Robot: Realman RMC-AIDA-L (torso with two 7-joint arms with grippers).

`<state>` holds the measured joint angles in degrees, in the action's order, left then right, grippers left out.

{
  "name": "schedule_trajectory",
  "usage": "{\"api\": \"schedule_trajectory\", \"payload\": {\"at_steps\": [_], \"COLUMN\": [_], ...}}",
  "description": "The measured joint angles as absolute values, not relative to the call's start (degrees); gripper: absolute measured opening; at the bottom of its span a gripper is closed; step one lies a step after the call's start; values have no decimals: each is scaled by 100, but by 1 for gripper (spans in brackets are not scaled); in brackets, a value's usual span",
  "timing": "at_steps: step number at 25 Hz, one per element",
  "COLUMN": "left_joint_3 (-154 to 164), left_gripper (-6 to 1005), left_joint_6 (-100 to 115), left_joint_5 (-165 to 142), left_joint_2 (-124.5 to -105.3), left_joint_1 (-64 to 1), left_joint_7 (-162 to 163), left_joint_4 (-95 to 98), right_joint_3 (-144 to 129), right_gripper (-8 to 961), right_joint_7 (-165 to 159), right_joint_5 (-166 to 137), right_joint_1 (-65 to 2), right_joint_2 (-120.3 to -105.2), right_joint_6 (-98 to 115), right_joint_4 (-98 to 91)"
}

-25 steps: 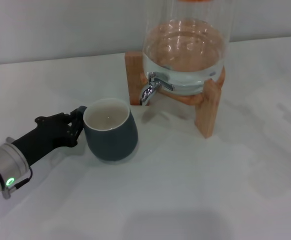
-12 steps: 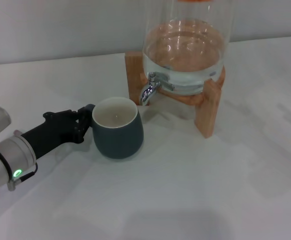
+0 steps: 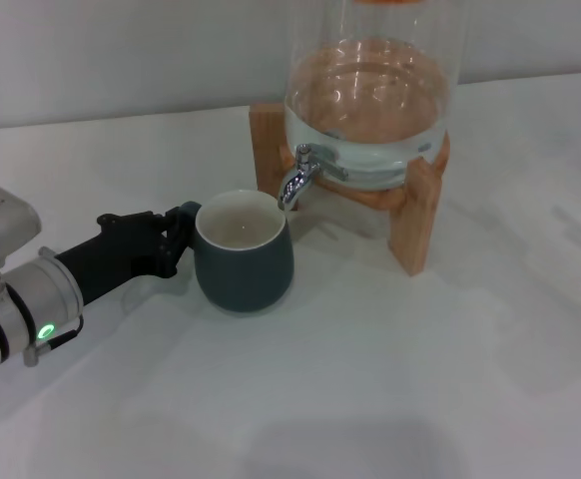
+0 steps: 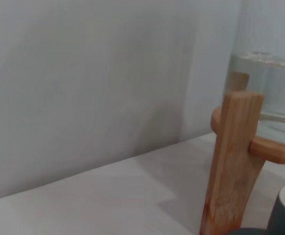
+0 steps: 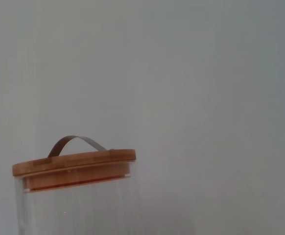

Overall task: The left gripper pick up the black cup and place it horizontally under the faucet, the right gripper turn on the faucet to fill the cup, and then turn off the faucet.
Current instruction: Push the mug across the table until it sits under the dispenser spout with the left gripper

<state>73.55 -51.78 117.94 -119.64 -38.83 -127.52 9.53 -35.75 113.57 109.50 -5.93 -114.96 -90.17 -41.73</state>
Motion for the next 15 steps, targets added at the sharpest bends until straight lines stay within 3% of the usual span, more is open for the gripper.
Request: {"api": "schedule_trajectory", "payload": {"at_steps": [15], "left_joint_3": [7927], "left_gripper": [109], "left_joint_6": [-4763], "left_joint_5": [11816], "left_joint_2": [-12009], "left_joint_1": [-4155], "left_joint_7": [-12578], "left_joint_4": [953], "right_joint_3": [-3574], "right_gripper": [741], "right_joint_7": [11373], "right_joint_5": [10950], "right_joint_1": [-611], "right_joint_2": [-11496], "right_joint_6": [-9010], "right_joint_4": [-4148]}}
